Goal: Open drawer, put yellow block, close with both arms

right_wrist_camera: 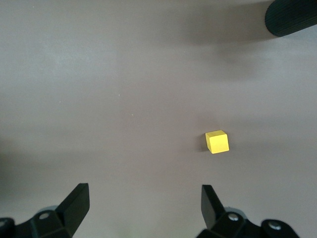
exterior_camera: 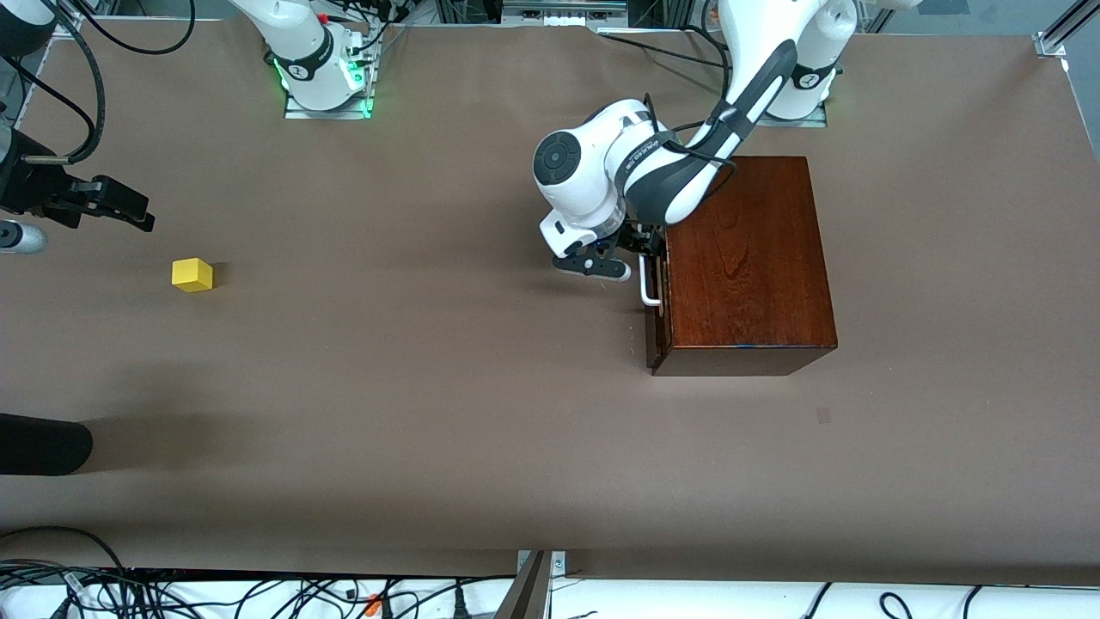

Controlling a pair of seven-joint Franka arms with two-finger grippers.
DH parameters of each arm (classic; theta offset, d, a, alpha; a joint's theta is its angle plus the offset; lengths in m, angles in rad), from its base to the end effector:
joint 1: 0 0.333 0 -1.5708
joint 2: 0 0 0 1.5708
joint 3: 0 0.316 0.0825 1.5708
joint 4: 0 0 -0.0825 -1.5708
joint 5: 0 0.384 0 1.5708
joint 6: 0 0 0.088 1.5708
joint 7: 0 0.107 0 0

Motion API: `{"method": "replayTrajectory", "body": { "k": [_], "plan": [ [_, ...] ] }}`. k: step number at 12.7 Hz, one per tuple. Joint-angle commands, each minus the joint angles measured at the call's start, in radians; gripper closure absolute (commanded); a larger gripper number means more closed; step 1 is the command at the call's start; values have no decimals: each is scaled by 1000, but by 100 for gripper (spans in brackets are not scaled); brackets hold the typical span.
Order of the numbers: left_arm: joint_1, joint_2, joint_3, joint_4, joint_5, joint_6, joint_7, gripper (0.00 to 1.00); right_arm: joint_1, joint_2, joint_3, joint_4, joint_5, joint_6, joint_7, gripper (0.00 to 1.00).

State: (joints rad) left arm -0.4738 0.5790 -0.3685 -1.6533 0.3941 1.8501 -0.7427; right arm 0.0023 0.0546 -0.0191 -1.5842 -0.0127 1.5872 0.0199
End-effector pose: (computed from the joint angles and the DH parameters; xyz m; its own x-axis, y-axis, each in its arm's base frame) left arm 0.4671 -0.4426 0.2696 0.9617 -0.2208 -0.1626 -0.2627 -0.9120 -0.3151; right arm 0.5706 -0.0106 0.5889 0.9980 -0.0365 -0.0513 -0.0358 -0.9993 0.0147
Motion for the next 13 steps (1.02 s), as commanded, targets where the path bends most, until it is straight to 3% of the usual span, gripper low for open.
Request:
{"method": "replayTrajectory", "body": {
  "k": [1, 13],
  "plan": [
    [-9, 4, 5, -6, 35, 20, -24, 0, -10, -13, 7, -10, -9, 5, -15, 0],
    [-32, 27, 2, 12, 17, 211, -130, 0, -10, -13, 7, -10, -9, 5, -15, 0]
  ]
}}
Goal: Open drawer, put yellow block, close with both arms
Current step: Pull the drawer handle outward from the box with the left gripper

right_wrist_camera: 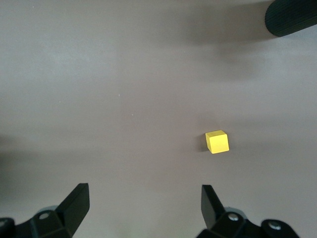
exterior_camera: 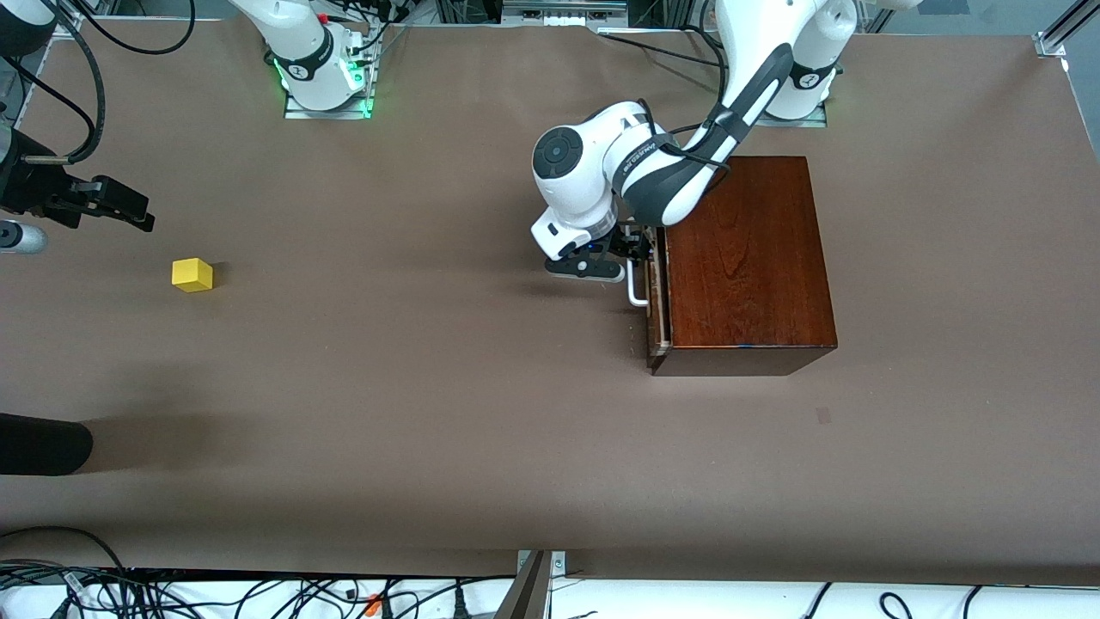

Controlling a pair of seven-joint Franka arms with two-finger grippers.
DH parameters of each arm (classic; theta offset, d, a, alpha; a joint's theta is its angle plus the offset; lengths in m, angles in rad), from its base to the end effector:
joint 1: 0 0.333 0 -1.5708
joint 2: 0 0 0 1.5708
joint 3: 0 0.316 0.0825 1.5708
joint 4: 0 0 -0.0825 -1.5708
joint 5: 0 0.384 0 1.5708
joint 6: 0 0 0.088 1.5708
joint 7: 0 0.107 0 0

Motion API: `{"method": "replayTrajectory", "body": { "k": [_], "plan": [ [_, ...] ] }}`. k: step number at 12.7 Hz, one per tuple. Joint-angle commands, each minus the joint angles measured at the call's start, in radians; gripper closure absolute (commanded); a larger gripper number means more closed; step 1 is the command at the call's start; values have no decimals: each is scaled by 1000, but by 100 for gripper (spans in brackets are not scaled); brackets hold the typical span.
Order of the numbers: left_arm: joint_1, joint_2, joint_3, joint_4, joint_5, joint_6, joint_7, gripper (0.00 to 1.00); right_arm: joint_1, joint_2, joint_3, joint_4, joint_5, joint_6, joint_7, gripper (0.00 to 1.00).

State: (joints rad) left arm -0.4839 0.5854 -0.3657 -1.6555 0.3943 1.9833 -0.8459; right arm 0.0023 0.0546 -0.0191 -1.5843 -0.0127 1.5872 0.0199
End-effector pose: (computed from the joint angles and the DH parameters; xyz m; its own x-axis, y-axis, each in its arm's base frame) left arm 0.4709 -0.4605 0.2717 0.9858 -0.1595 -0.0521 -0.1674 -0.9563 -0.2396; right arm 0.5706 -0.0106 0.5888 0.9980 -0.0365 -0.0514 -0.0358 -0.9993 0.0147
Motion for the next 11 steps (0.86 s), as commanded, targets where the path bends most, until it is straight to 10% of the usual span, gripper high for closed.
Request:
{"method": "replayTrajectory", "body": {
  "k": [1, 11],
  "plan": [
    [-27, 28, -1, 16, 17, 106, -41, 0, -10, -13, 7, -10, -9, 5, -15, 0],
    [-87, 106, -2, 132, 12, 166, -125, 0, -10, -13, 7, -10, -9, 5, -15, 0]
  ]
}}
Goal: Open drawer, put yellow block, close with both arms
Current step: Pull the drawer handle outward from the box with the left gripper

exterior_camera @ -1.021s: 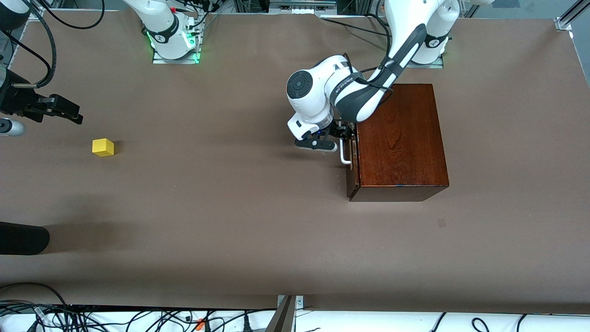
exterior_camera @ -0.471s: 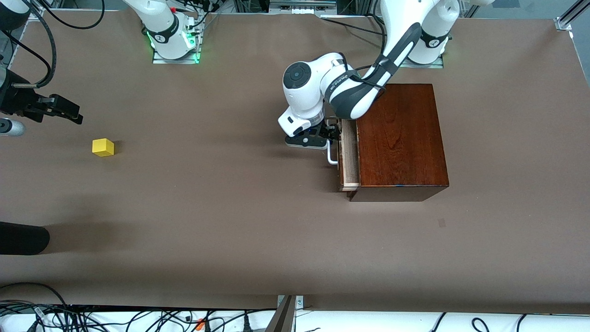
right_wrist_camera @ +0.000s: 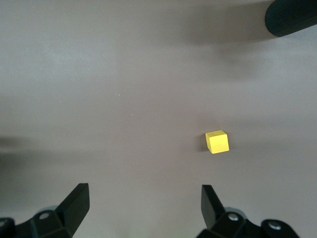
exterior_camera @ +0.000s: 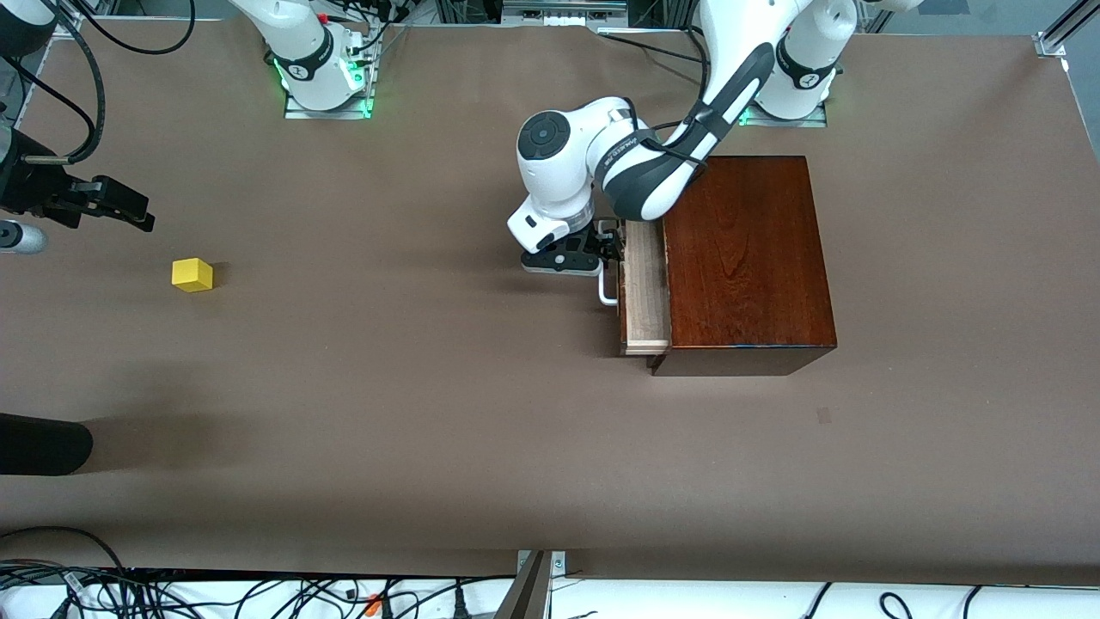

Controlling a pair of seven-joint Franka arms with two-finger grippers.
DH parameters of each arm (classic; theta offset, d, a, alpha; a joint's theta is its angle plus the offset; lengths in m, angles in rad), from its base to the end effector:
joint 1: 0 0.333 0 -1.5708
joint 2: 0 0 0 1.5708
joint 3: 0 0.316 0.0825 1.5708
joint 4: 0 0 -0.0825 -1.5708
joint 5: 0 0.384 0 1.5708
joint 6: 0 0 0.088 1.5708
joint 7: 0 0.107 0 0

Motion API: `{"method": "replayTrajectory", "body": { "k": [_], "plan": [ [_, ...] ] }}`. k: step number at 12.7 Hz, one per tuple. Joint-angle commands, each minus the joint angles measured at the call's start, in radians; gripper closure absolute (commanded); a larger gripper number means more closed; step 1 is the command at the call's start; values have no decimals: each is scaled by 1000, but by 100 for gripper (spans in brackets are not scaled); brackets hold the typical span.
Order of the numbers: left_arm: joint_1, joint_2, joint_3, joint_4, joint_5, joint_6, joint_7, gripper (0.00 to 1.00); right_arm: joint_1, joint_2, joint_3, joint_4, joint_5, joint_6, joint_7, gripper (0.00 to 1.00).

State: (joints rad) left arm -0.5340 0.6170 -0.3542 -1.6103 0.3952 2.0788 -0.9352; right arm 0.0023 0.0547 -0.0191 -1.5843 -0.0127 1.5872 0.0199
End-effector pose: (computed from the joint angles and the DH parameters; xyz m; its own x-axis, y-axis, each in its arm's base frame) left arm 0.4666 -0.4950 0.2757 0.9926 -0.1168 0.0326 -0.1103 -0.9812 -0.1584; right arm 0.5706 -0.0106 0.5888 0.9980 -0.0365 -0.0515 -0.0358 -0.9993 0.0147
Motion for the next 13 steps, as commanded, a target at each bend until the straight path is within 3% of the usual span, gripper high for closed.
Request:
{"method": "replayTrajectory", "body": {
  "k": [1, 10, 13],
  "plan": [
    [-40, 75, -12, 89, 2, 70, -36, 0, -10, -13, 7, -10, -9, 5, -15, 0],
    [-46, 52, -14, 121, -1, 47, -33, 0, -10, -12, 7, -9, -10, 14, -15, 0],
    [-44, 3, -15, 124, -1, -38, -25, 0, -11, -16, -7, -8, -13, 8, -18, 0]
  ]
}}
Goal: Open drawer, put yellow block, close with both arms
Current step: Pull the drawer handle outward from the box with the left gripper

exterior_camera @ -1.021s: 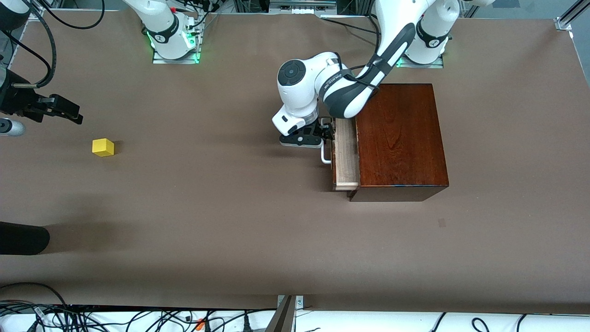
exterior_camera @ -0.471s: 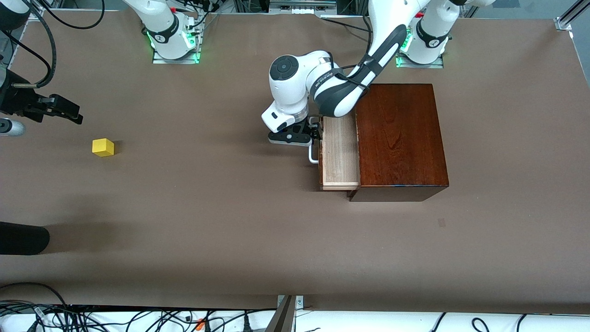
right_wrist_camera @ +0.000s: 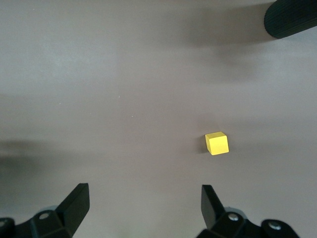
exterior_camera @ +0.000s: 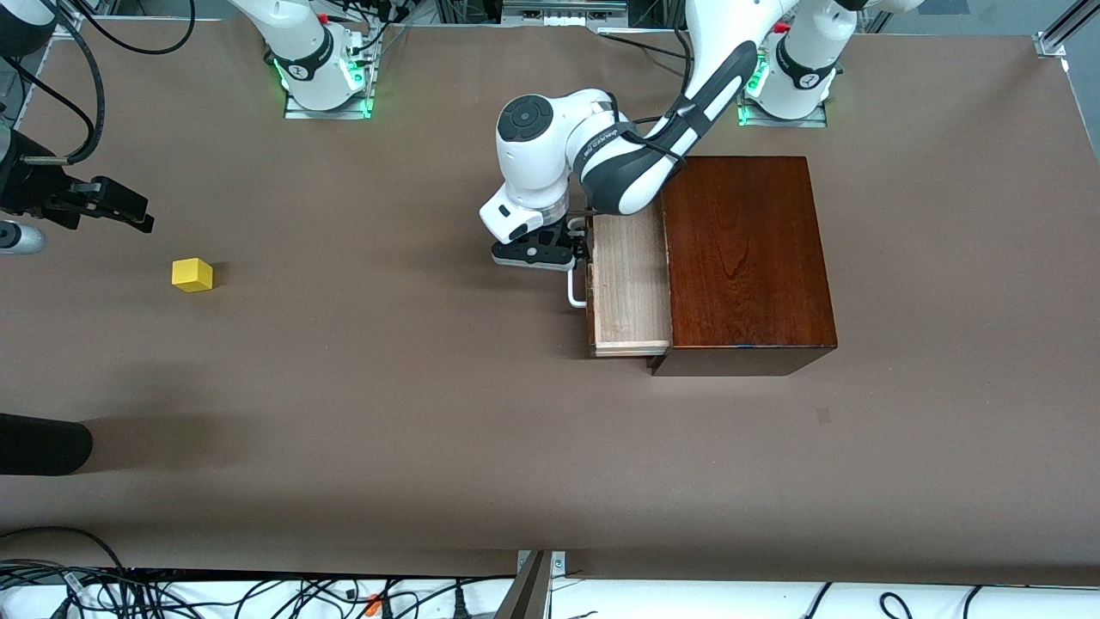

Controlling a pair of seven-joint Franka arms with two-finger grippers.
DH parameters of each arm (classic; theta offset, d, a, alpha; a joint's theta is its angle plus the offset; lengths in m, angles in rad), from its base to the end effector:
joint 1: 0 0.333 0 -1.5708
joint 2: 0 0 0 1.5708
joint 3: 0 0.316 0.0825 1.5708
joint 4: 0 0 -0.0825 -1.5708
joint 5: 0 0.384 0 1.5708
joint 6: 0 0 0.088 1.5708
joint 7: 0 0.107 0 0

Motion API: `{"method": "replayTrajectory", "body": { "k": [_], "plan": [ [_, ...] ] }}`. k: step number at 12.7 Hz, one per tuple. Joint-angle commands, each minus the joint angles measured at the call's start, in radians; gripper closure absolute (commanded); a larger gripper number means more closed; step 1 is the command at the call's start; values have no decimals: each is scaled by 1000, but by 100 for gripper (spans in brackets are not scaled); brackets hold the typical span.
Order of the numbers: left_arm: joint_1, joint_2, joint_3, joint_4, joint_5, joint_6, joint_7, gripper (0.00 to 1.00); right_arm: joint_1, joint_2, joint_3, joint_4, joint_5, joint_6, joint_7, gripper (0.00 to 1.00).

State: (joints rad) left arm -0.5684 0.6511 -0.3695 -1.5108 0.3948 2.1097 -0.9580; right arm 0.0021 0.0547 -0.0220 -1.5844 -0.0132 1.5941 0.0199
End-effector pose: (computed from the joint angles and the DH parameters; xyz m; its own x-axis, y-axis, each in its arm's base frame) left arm 0.4663 -0.5324 0.3007 0.9889 -0.1178 0.0907 -0.1113 -0.9911 -0.0734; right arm 0.5713 -0.0124 0.5893 0.9982 -0.0395 -0.0447 -0.0388 -0.9991 0.0153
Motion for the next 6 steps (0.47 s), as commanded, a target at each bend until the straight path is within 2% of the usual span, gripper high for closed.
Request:
{"method": "replayTrajectory", "body": {
  "k": [1, 4, 6],
  "plan": [
    [-10, -59, -2, 24, -4, -112, -1, 0, -11, -22, -21, -6, -27, -6, -18, 0],
    [13, -163, 0, 30, -95, -238, 8, 0, -11, -27, -91, -6, -76, -51, -130, 0],
    [48, -212, 1, 88, -149, -371, 88, 0, -13, -23, -148, -17, -90, -45, -210, 0]
  ]
}}
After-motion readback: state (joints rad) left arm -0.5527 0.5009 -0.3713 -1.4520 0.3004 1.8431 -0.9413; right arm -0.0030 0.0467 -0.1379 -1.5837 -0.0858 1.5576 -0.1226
